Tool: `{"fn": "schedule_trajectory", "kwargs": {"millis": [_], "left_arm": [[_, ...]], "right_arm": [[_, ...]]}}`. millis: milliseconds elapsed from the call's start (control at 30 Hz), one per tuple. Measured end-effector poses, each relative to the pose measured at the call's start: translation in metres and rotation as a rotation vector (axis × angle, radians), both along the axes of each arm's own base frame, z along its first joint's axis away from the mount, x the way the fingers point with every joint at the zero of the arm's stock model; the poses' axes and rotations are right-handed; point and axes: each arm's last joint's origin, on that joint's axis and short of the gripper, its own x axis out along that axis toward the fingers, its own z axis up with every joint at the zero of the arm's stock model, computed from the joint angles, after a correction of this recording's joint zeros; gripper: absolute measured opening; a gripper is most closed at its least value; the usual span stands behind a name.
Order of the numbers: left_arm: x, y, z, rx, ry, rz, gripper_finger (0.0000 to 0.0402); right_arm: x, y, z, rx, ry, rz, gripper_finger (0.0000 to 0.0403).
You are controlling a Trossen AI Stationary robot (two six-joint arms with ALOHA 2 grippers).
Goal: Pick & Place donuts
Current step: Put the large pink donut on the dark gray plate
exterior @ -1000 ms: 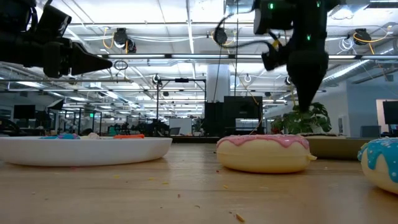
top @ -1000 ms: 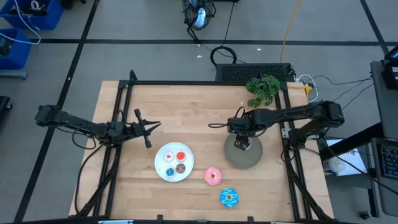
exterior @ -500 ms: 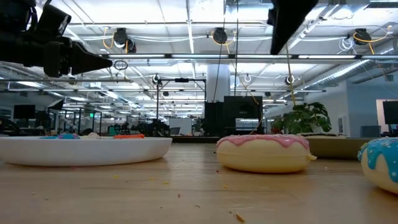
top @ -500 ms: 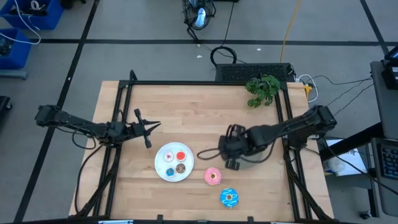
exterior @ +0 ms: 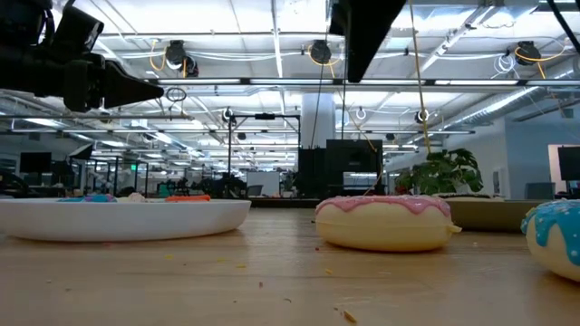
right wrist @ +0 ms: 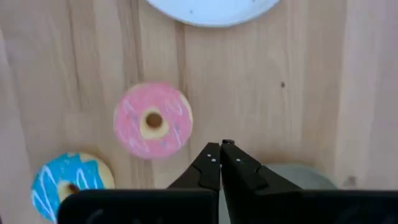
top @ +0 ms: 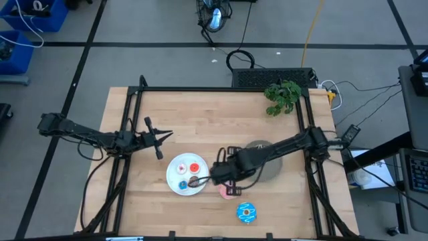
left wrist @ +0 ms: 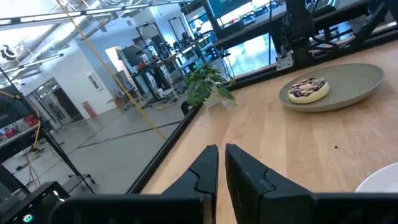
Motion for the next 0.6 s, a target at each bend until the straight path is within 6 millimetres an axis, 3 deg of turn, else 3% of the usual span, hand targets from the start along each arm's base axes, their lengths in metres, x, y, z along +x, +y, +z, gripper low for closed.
{"fn": "schedule_trajectory", "kwargs": {"millis": [200,500,600], "left_arm": [[0.0,0.0,0.0,0.002,0.003,0.0,0.0037],[0.0,0.0,-0.002,0.006,0.019,0.0,0.0037],[0.0,0.0,-0.002,0.006,0.019,0.0,0.0037]], "right_arm": [[0.011,-0.008,-0.001,0.014,-0.02,0.033,0.0001],[0.025,-0.003,0.002,0.056,-0.171,0.05,0.0001],[0.028,-0.005,-0.007,0.057,-0.143,0.004,0.0003]]}}
